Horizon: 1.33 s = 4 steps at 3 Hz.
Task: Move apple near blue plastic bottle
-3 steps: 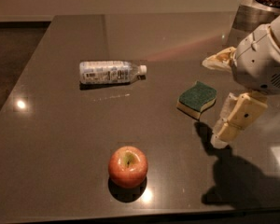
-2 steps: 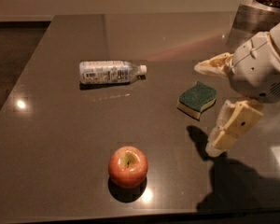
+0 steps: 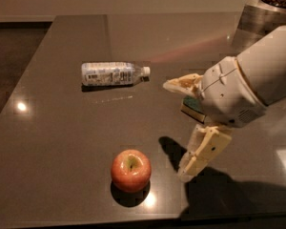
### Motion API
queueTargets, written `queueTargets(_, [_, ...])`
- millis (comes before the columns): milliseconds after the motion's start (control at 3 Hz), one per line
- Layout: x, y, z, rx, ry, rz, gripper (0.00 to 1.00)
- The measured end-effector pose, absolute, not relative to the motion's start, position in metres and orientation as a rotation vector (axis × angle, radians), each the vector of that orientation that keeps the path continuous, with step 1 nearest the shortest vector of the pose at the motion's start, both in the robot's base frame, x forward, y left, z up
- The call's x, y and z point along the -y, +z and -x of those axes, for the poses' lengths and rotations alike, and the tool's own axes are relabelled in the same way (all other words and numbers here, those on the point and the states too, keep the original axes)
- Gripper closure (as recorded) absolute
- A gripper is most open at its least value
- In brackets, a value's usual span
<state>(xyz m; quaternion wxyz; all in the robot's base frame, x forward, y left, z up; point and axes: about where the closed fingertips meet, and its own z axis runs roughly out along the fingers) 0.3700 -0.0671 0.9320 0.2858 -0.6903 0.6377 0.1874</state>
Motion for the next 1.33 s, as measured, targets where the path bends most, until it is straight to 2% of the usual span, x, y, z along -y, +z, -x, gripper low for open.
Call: queueTargets(1333, [0.01,0.862,-0.331,-1.672,0.635,1.974,0.0])
